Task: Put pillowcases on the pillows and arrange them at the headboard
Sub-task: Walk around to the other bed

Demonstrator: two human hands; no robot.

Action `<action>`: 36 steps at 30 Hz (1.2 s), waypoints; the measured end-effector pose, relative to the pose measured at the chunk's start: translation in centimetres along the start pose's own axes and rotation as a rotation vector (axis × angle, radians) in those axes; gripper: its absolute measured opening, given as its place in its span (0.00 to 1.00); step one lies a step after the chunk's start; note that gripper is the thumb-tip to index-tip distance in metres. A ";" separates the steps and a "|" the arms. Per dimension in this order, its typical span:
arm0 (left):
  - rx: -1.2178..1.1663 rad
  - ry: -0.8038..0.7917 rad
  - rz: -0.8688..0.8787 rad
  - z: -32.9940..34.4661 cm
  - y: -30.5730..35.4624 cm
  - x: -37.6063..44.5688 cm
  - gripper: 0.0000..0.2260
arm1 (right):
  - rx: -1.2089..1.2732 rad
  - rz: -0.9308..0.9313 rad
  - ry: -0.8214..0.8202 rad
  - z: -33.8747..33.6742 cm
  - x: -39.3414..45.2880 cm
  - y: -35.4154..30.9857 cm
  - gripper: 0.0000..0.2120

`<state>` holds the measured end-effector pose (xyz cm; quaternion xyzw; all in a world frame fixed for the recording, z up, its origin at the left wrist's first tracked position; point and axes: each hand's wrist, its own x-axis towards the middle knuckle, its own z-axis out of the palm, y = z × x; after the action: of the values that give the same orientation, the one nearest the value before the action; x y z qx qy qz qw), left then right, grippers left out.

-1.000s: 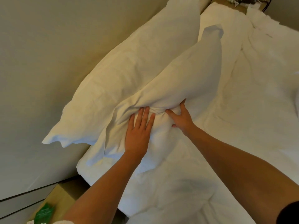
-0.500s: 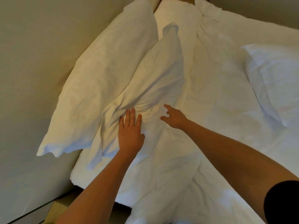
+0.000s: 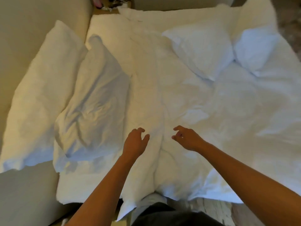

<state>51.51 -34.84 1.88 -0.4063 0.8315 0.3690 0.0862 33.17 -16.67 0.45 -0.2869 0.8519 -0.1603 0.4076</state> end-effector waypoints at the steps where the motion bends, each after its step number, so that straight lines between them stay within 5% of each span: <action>1: -0.011 -0.034 0.036 1.8 2.1 -1.3 0.17 | 0.068 0.039 0.033 -0.3 -2.7 2.9 0.23; 10: -0.027 -0.445 0.299 21.4 20.8 -18.2 0.12 | 0.599 0.430 0.430 3.4 -31.1 27.2 0.11; 17: -0.116 -0.672 0.239 32.6 29.5 -30.2 0.09 | 0.784 0.686 0.613 10.0 -47.9 39.0 0.08; 25: 0.092 -0.789 0.316 41.3 34.9 -34.0 0.10 | 0.933 0.770 0.814 8.0 -53.2 47.3 0.06; 36: 0.158 -0.826 0.324 57.5 55.4 -32.2 0.09 | 0.870 0.706 0.959 -10.4 -52.7 65.0 0.07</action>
<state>22.68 46.20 5.29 -0.0817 0.8059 0.4444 0.3826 28.24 67.41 5.64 0.2938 0.8375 -0.4508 0.0946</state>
